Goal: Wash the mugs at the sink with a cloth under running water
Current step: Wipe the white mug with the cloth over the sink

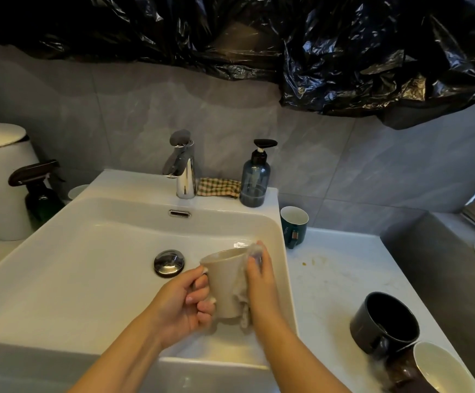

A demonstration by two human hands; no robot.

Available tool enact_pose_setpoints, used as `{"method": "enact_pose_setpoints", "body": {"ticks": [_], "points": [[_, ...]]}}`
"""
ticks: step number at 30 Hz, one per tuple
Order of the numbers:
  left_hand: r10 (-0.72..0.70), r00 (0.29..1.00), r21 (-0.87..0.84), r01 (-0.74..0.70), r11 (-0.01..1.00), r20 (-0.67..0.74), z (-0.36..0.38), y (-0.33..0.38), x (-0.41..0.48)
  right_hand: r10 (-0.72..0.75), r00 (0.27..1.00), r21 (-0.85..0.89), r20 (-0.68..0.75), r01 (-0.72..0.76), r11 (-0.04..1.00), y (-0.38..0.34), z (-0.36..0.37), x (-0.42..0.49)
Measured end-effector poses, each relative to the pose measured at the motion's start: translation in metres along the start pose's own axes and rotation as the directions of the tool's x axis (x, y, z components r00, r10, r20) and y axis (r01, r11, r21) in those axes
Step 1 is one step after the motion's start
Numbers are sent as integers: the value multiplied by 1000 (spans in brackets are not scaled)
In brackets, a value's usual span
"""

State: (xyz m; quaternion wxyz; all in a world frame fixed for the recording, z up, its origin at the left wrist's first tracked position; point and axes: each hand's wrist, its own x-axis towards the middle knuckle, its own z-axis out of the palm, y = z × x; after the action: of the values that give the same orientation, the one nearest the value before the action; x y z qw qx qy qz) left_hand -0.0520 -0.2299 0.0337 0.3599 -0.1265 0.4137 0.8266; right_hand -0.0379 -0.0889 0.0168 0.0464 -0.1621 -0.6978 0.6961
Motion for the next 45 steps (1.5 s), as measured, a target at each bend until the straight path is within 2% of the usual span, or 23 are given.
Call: {"method": "enact_pose_setpoints", "body": {"ticks": [2, 5, 7, 8, 10, 11, 12, 14, 17, 20, 26, 28, 30, 31, 33, 35, 36, 37, 39, 41, 42, 43, 45], "points": [[3, 1000, 63, -5, 998, 22, 3, 3, -4, 205, 978, 273, 37, -208, 939, 2, -2, 5], [82, 997, 358, -81, 930, 11, 15, 11, -9, 284, 952, 389, 114, -306, 869, 2, -8, 4], [276, 960, 673, -183, 717, -34, 27, 16, -9, 293, 944, 452, 151, -329, 829, -4, -11, 1], [419, 907, 814, -210, 542, -45, 31, 18, -6, 291, 945, 477, 146, -325, 817, -4, -10, 1], [664, 747, 965, -191, 180, 24, 39, 17, -3, 284, 948, 525, 148, -318, 789, -7, -5, -4], [740, 669, 972, -209, 105, 64, 42, 14, -1, 279, 950, 526, 143, -312, 791, -10, -4, -6], [780, 624, 954, -263, 145, 54, 43, 9, 3, 271, 952, 527, 144, -306, 793, -10, -4, -6], [774, 626, 838, -370, 401, -94, 46, -1, 9, 249, 961, 458, 117, -275, 845, -14, -2, -11], [687, 671, 721, -327, 612, -279, 43, -9, 21, -32, 999, -103, -24, 29, 994, -6, 1, -18], [651, 694, 718, -280, 637, -307, 38, -10, 25, -277, 952, -593, 129, 298, 748, 2, 6, -21], [715, 680, 847, -275, 455, -163, 35, -21, 13, -99, 988, -183, -121, 76, 980, -6, 9, -10], [714, 667, 838, -252, 484, -213, 31, -20, 17, -165, 985, -443, -41, 130, 887, -3, 12, -15], [683, 681, 791, -252, 558, -265, 25, -16, 22, -342, 923, -715, 175, 357, 601, 2, 12, -18], [662, 701, 769, -260, 583, -265, 23, -14, 24, -370, 900, -743, 232, 409, 530, 2, 10, -17], [630, 734, 733, -281, 620, -251, 21, -12, 28, -323, 937, -609, 132, 333, 720, -3, 7, -12], [624, 733, 705, -291, 647, -271, 21, -12, 28, -70, 996, -106, -56, 64, 992, -8, 3, -7], [626, 719, 694, -284, 661, -301, 21, -12, 28, 61, 998, 93, -33, -58, 994, -8, 1, -6], [618, 712, 676, -277, 683, -333, 21, -11, 27, 134, 991, 117, 11, -134, 984, -8, -1, -8], [574, 718, 602, -271, 751, -393, 16, -10, 29, 40, 995, -168, 91, -24, 986, -3, 4, -10], [549, 730, 571, -267, 777, -407, 7, -9, 34, -232, 939, -546, 255, 338, 767, 3, 7, -14], [557, 738, 591, -269, 760, -380, 3, -9, 37, -295, 905, -609, 306, 424, 670, 2, 7, -15], [565, 742, 611, -270, 744, -361, 0, -10, 39, -320, 904, -594, 284, 427, 681, 3, 7, -14], [562, 758, 618, -275, 737, -333, 2, -12, 37, -259, 960, -362, 104, 279, 890, 1, 8, -8]]}}
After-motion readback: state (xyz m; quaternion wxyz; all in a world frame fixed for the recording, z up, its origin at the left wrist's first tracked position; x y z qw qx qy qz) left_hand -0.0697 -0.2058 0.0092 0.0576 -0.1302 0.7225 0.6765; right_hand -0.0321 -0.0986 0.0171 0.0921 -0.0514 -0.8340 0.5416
